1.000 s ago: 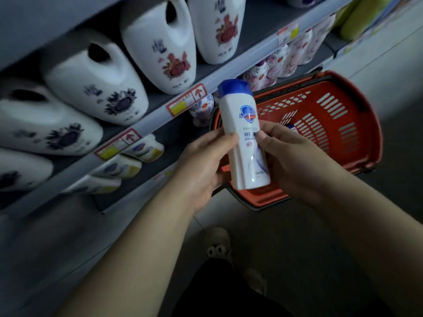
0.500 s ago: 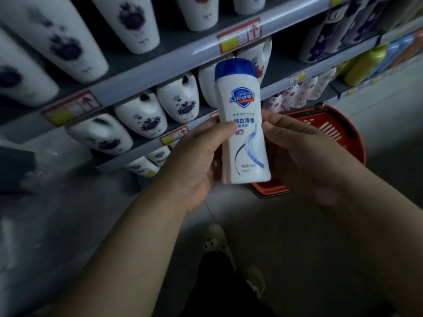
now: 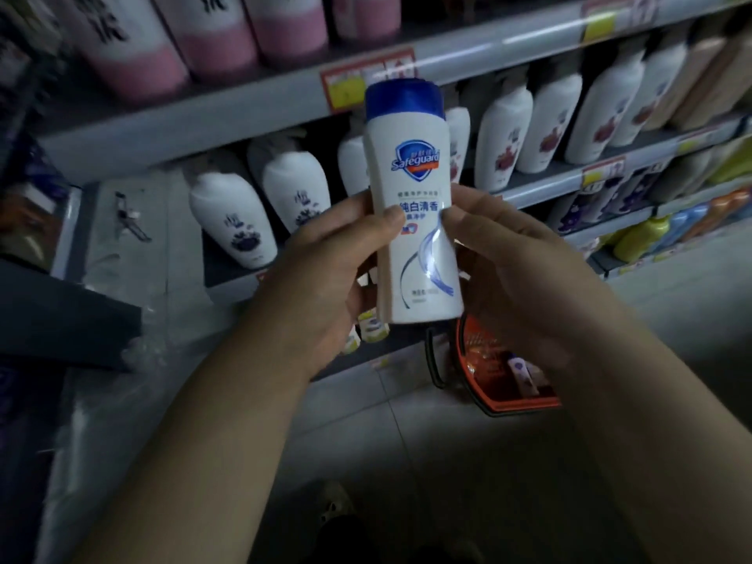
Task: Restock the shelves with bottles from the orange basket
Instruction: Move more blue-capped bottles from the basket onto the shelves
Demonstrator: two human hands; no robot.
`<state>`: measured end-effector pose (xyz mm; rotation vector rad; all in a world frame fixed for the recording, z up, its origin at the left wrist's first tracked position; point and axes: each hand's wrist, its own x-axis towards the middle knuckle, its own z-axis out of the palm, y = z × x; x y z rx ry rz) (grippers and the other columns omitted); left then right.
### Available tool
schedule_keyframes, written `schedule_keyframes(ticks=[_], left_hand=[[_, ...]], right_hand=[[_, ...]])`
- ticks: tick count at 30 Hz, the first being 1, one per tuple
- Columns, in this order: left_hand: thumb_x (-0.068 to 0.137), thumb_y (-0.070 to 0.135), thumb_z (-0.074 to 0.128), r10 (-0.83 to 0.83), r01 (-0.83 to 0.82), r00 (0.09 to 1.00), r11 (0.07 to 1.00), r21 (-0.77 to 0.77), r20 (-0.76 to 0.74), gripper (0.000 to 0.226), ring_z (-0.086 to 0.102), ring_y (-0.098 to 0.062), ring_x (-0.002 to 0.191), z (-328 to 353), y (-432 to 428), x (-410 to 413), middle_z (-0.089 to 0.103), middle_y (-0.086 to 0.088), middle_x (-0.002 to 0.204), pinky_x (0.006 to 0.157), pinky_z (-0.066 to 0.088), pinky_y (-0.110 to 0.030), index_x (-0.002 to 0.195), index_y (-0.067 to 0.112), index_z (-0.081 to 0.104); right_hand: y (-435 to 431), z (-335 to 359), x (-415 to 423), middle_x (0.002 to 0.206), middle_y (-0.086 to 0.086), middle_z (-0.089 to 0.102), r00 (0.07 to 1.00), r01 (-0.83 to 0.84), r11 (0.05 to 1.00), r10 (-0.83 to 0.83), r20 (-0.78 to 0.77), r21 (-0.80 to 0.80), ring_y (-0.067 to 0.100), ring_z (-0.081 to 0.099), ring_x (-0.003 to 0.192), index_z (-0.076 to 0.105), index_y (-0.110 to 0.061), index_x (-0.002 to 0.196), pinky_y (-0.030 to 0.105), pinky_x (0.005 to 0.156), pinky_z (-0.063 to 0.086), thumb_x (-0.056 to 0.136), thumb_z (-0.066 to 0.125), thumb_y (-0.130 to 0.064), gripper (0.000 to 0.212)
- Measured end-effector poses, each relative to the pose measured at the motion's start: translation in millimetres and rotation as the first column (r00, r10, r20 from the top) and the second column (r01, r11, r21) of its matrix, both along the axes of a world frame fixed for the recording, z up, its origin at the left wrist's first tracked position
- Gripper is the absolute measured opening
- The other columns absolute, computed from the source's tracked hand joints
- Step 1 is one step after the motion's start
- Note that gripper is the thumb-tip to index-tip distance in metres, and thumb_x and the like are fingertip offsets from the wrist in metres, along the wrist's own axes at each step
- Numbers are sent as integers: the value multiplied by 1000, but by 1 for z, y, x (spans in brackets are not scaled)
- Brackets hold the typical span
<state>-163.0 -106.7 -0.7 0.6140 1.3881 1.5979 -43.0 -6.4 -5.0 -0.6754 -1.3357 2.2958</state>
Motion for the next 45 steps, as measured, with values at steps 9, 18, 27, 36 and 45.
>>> schedule_keyframes(ticks=[9,18,27,36,45], left_hand=[[91,17,53,3,25,983,988,152,-182,28,67,-23,99,103,-23,-74,72,-8,107,84,56,-43,116,15,65],[91,16,53,51,21,967,961,276,-251,33,66,-23,100,175,-58,-122,71,-8,109,90,53,-46,123,14,61],[85,19,58,129,-5,953,910,416,-272,32,68,-26,97,228,-58,-153,72,-11,104,84,57,-45,116,14,64],[89,12,62,461,-229,827,799,556,-321,24,72,-19,88,284,-22,-174,73,-7,102,76,59,-44,112,9,58],[92,16,60,597,-294,602,784,547,-531,27,66,-5,100,307,18,-199,70,11,106,84,54,-28,113,31,63]], right_hand=[[-21,95,-75,119,14,67,992,3,985,18,-122,171,24,65,101,54,-13,129,43,89,55,86,56,-18,43],[-49,165,-129,116,18,67,962,15,948,73,-263,317,33,64,105,54,-7,127,52,96,49,85,60,-15,44],[-45,228,-163,104,12,72,938,13,874,158,-308,485,23,70,92,56,-10,125,38,79,58,86,59,-13,39],[-8,289,-203,103,6,72,923,125,704,177,-343,699,18,71,94,55,-14,126,36,79,58,88,62,-10,39],[36,318,-246,109,6,68,925,254,597,80,-371,761,20,67,100,54,-16,125,44,84,57,85,68,-12,42]])
